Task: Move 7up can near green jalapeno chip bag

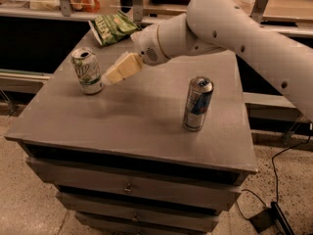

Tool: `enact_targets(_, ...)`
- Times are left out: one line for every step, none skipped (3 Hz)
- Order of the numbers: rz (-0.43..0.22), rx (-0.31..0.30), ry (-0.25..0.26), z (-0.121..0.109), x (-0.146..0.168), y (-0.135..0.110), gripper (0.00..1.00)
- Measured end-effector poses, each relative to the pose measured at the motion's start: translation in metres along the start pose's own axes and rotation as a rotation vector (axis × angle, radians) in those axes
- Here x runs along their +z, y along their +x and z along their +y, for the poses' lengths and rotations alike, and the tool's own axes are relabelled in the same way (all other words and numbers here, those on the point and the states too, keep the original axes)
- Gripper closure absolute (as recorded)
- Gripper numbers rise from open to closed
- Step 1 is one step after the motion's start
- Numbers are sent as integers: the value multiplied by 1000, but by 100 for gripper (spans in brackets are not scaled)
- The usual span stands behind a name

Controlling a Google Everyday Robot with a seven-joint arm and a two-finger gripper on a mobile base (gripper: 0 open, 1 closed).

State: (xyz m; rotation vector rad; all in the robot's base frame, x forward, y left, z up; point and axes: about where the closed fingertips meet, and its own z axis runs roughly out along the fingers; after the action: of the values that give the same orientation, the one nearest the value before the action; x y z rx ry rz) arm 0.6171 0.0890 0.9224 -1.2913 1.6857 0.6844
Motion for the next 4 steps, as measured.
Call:
enact_targets(-13,1,-49,4,27,8,0)
enact_targets(-28,6,-75,8,44,11,0)
enact_targets(-47,15,-87,13,57,13,0)
enact_targets(-63,26,-81,19,73,11,0)
